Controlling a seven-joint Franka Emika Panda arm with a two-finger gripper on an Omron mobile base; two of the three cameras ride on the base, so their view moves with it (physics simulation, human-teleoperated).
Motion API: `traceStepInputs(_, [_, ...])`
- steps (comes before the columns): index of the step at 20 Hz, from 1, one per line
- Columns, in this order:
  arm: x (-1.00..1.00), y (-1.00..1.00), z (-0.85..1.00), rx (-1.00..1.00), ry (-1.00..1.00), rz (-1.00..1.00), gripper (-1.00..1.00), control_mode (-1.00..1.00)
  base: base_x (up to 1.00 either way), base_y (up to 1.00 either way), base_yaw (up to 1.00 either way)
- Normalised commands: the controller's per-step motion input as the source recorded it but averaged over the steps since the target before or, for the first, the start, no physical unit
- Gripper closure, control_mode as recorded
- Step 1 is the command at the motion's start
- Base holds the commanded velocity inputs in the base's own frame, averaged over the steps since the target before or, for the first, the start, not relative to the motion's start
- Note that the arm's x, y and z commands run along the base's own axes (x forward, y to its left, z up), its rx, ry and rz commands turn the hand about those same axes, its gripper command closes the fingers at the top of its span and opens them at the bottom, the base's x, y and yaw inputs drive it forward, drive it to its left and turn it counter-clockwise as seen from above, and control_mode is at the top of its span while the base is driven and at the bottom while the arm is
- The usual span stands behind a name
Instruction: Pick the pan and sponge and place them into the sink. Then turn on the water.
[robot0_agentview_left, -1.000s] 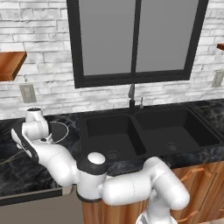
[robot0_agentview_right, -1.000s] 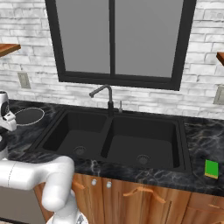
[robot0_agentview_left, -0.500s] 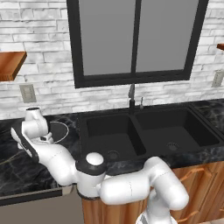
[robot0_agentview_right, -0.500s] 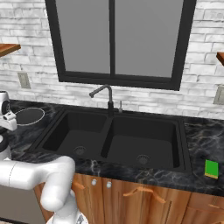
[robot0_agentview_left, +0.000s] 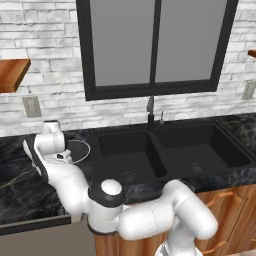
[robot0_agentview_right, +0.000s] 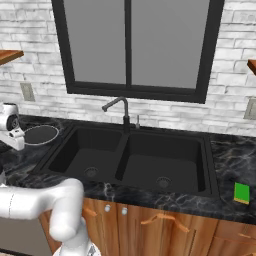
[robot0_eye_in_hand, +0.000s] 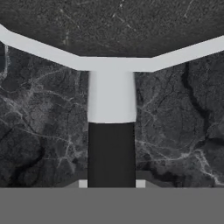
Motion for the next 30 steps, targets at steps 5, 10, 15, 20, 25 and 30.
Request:
traceStepInputs(5, [-0.62,-0.85,0.09,0.05,-0.03,-0.21,1.0,-1.0,0.0,0.0,0.0])
traceStepInputs(10, [-0.25,-0.96,0.01,0.04,0.0,-0.15,1.0,-1.0,0.0,0.0,0.0])
traceStepInputs(15, [0.05,-0.98,0.12,0.11,0.0,-0.03,1.0,-1.0,0.0,0.0,0.0])
traceStepInputs(20, [0.06,-0.92,0.0,0.13,0.0,0.01,1.0,-1.0,0.0,0.0,0.0])
traceStepInputs(25, [0.24,-0.65,-0.03,0.05,0.0,0.04,1.0,-1.0,0.0,0.0,0.0])
traceStepInputs(30, [0.42,-0.19,-0.03,0.0,-0.05,0.02,1.0,-1.0,0.0,0.0,0.0])
